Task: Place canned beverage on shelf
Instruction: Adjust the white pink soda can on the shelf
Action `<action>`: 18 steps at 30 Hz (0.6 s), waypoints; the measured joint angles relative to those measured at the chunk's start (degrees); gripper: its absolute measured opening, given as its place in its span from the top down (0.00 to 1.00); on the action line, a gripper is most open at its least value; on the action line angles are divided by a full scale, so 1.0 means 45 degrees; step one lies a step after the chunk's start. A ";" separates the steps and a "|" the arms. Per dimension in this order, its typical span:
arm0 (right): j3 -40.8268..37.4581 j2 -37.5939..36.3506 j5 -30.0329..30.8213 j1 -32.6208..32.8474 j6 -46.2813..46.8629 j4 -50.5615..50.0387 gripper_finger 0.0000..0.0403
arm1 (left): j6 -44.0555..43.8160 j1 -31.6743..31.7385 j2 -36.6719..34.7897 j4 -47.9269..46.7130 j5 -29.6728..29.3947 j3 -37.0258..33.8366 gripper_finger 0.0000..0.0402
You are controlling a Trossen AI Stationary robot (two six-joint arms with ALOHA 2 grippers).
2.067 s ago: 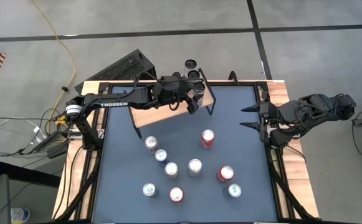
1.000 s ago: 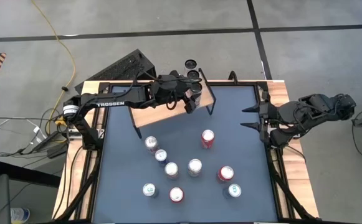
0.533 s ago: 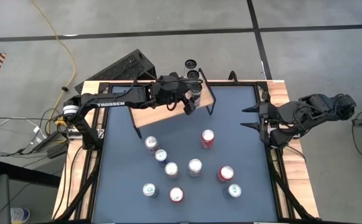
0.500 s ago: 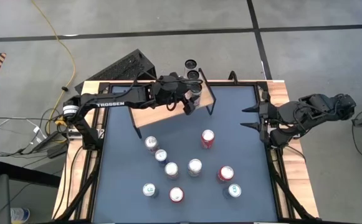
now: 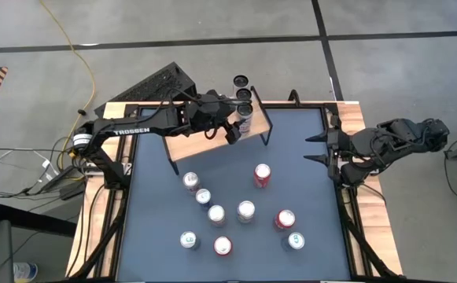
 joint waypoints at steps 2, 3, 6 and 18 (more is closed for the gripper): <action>0.0000 0.0003 0.0000 0.0000 -0.0002 -0.0005 0.40 | -0.0241 -0.0010 0.0000 -0.0480 0.0012 0.0000 0.27; 0.0000 0.0003 0.0000 0.0003 -0.0002 -0.0008 0.40 | -0.0318 -0.0043 0.0000 -0.0737 0.0011 0.0000 0.27; 0.0000 0.0003 0.0000 -0.0002 -0.0007 -0.0017 0.40 | -0.0414 -0.0179 0.0000 -0.1260 -0.0009 0.0000 0.27; -0.0005 -0.0002 0.0000 0.0003 -0.0089 -0.0062 0.40 | -0.0448 -0.0595 0.0005 -0.1547 -0.1188 -0.0678 0.41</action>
